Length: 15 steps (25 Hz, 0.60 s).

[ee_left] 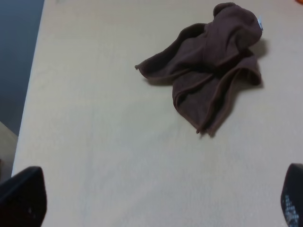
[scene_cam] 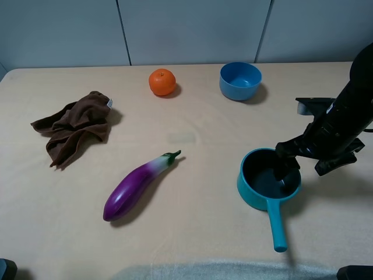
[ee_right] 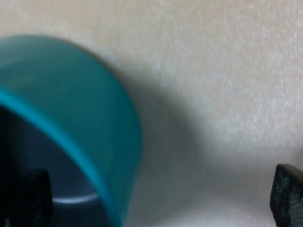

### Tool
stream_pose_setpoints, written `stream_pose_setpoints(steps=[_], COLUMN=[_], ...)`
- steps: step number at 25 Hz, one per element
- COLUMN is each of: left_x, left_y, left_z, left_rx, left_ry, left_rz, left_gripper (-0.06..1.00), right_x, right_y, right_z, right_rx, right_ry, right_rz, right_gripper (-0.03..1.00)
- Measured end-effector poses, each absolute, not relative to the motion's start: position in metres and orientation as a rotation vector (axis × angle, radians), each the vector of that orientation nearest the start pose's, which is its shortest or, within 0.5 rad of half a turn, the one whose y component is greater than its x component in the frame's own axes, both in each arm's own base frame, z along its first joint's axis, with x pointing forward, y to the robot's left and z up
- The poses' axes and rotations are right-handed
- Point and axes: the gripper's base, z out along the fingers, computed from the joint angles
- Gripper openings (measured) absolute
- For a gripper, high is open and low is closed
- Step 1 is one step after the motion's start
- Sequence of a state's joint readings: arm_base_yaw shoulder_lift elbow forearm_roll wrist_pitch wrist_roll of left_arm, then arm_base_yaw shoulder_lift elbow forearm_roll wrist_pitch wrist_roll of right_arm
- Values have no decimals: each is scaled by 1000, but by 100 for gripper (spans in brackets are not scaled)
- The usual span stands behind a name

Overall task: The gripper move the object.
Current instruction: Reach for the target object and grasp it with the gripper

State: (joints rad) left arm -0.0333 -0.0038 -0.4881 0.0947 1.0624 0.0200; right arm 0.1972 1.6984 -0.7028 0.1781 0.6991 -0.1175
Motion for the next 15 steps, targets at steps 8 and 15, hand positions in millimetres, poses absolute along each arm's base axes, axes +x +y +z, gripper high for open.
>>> stream_pose_setpoints(steps=[8, 15], left_x=[-4, -4], left_y=[8, 8], left_z=[274, 274], left_rx=[51, 52], left_ry=[2051, 2051], left_rz=[105, 106], left_gripper=[99, 99], right_x=[239, 239], right_y=[59, 60], right_z=[108, 100], right_rx=[-283, -290], right_ry=[3196, 3219], right_rz=[183, 207], right_gripper=[69, 52])
